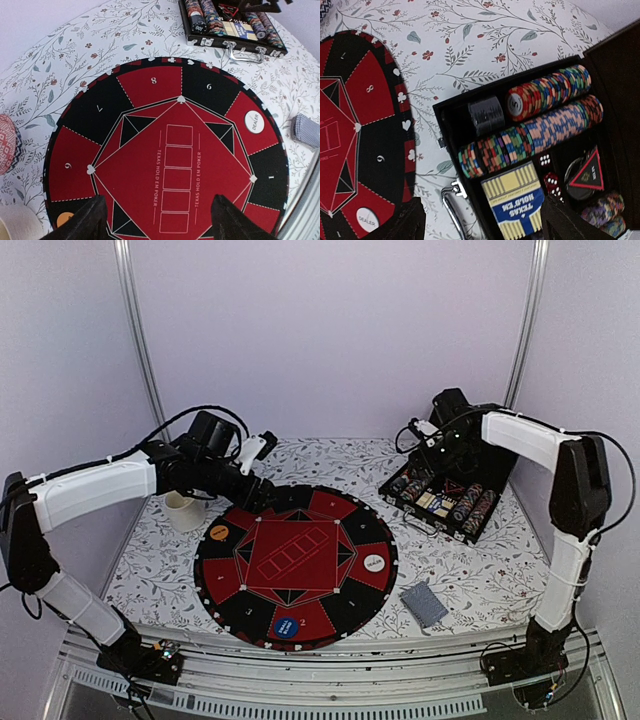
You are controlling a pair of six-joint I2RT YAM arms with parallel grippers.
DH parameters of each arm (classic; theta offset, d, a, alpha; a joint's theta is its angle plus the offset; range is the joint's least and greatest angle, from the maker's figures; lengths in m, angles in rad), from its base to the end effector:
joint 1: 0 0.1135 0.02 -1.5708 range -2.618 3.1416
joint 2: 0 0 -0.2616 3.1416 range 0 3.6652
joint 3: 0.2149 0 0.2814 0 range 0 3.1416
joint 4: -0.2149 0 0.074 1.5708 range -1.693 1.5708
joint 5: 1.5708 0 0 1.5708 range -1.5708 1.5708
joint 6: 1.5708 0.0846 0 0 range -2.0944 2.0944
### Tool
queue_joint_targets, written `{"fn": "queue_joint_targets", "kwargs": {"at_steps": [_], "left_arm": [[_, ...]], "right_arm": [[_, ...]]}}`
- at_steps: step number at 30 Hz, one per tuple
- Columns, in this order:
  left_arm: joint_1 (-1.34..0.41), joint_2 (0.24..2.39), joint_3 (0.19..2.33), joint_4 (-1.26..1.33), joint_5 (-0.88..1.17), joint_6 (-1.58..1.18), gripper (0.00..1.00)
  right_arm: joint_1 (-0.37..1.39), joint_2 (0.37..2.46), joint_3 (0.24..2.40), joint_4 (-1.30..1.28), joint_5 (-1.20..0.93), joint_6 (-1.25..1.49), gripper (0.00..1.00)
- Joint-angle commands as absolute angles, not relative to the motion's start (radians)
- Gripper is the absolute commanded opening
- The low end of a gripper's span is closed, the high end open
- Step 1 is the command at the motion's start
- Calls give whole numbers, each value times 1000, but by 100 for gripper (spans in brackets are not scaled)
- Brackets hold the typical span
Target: Distribute texas hold em gaming equipment
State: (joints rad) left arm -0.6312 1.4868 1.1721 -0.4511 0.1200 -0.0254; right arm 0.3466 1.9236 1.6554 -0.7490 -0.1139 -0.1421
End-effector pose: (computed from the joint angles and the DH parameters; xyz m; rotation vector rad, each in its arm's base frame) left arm 0.3104 -0.2395 0.2366 0.7669 2.2500 -0.4613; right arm 0.4430 0.1702 0.2096 -0.6682 2.5064 0.2223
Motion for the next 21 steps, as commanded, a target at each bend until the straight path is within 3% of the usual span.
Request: {"fn": "queue_joint_targets", "kwargs": {"at_steps": [1, 5, 12, 18, 21], "left_arm": [[-612, 1473, 1199, -479, 115, 16, 74], [-595, 1496, 1200, -473, 124, 29, 74], [-561, 1539, 1205, -477, 155, 45, 74], [-538, 1542, 1198, -478, 177, 49, 74], [-533, 1537, 1191, -479, 177, 53, 74]], "right_arm": [[349, 2073, 1814, -814, -114, -326, 81], [350, 2185, 1907, -846, -106, -354, 72], [371, 2263, 1921, -871, -112, -371, 71], [371, 2290, 1931, -869, -66, -368, 63], [373, 2307, 1933, -868, -16, -364, 53]]}}
